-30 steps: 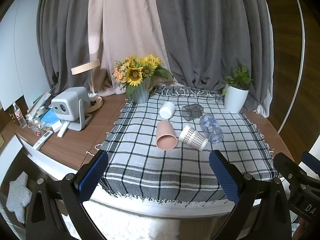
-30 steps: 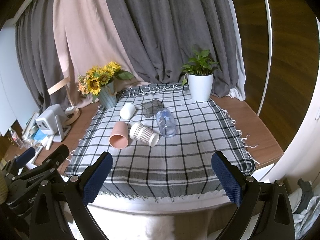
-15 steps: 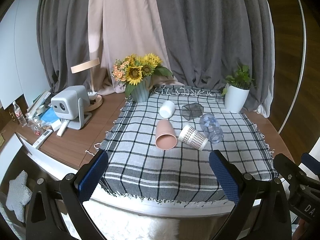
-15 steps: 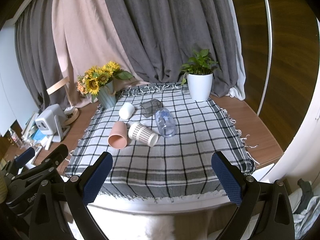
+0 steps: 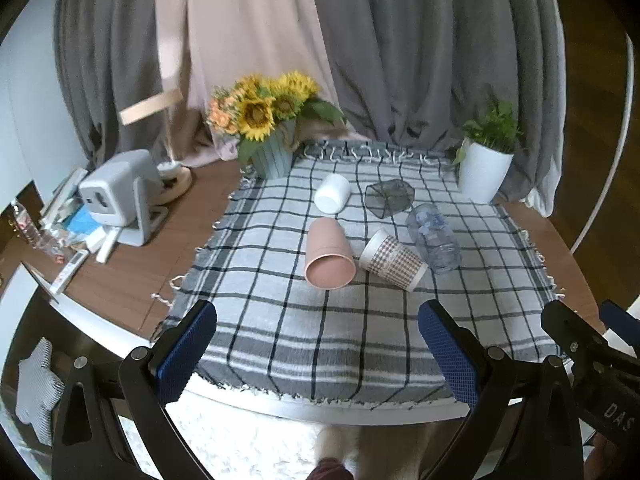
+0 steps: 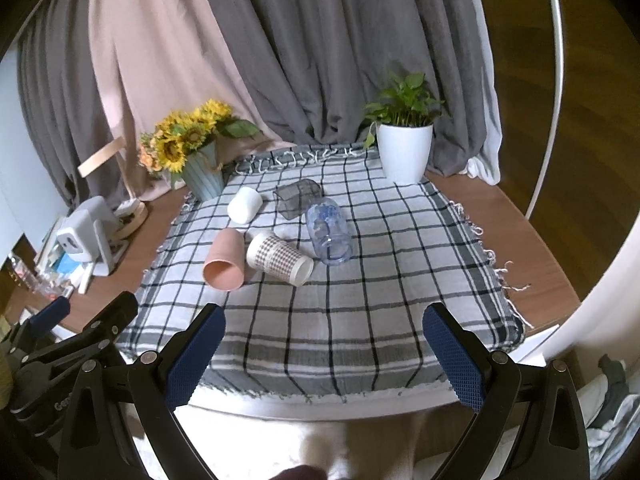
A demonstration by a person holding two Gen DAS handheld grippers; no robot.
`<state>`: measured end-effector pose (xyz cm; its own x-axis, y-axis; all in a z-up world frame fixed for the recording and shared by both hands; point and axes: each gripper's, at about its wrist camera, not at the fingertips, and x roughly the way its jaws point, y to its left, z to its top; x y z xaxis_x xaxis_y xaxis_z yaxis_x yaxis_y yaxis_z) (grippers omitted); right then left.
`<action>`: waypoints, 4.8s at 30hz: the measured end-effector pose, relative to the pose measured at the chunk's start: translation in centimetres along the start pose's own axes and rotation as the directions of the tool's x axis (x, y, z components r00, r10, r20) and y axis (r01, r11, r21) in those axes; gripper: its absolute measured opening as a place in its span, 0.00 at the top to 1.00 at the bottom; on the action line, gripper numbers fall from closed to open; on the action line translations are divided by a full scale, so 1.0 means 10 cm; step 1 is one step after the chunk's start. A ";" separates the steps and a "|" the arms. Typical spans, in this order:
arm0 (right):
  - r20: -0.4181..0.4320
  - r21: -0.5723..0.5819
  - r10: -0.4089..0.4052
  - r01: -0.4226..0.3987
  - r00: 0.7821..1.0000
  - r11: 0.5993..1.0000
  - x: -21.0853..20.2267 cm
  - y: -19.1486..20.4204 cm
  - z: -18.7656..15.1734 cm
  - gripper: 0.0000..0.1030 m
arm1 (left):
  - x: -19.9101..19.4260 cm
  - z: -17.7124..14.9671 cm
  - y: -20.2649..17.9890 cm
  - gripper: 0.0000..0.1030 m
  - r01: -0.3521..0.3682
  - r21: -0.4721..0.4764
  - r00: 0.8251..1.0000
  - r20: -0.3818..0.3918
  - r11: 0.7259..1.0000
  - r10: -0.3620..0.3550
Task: Flip cup upside down
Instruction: 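Move the right gripper to the clear Happy Cat cup and close on it, then lift the clear cup with the right gripper and carry it toward the left gripper, then close the left gripper on the clear cup while the right gripper releases it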
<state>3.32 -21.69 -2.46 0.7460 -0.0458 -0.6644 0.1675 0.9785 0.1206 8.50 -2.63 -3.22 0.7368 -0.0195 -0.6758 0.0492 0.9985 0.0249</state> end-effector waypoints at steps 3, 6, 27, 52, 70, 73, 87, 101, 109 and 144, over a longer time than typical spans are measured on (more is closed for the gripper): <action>-0.036 0.009 0.006 -0.006 0.999 1.000 0.31 0.00 0.14 0.03 | 0.32 0.15 -0.03 0.00 0.003 0.014 1.000 -0.028 1.000 -0.003; -0.070 0.014 -0.003 0.004 0.998 1.000 0.69 0.02 0.33 0.03 | 0.67 0.34 -0.09 0.00 0.006 0.038 0.998 -0.061 0.999 -0.004; -0.407 0.065 0.057 -0.033 0.912 0.997 3.17 -0.05 1.01 0.12 | 2.48 1.05 -0.36 0.00 -0.098 0.078 0.957 -0.267 0.992 0.116; -0.418 -0.009 0.122 -0.139 0.900 0.990 3.55 -0.10 0.98 0.30 | 2.47 0.91 -0.60 0.00 -0.204 0.083 0.936 -0.275 0.976 0.219; -0.371 0.044 0.076 -0.064 0.926 0.997 2.74 -0.63 0.93 0.30 | 1.96 0.70 -0.96 0.00 -0.089 0.061 0.960 -0.262 0.994 0.102; -0.394 0.052 0.067 -0.050 0.917 0.997 2.67 -0.68 0.77 0.30 | 1.92 0.58 -1.05 0.00 -0.068 0.093 0.955 -0.284 0.993 0.091; -0.448 0.077 0.028 0.007 0.894 0.997 2.84 -0.92 0.32 0.30 | 1.86 0.29 -1.31 0.00 -0.092 0.172 0.945 -0.296 0.981 0.140; -0.451 0.082 0.076 -0.044 0.889 0.996 2.85 -0.93 0.33 0.22 | 1.80 0.30 -1.25 0.00 -0.118 0.109 0.944 -0.297 0.987 0.146; -0.372 0.119 0.129 -0.090 0.919 0.989 2.40 -0.96 0.55 0.16 | 1.53 0.49 -1.19 0.00 -0.077 0.032 0.961 -0.263 0.996 0.083; -0.398 0.335 -0.039 0.185 0.917 0.924 2.10 -2.39 0.70 0.16 | 2.71 0.59 -2.68 0.07 0.242 0.033 0.780 -0.601 0.970 -0.174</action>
<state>19.49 -47.48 -14.11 0.4210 -0.0001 -0.9071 0.5087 0.8280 0.2360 31.10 -30.26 -17.88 0.1611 -0.1584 -0.9742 0.2486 0.9617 -0.1153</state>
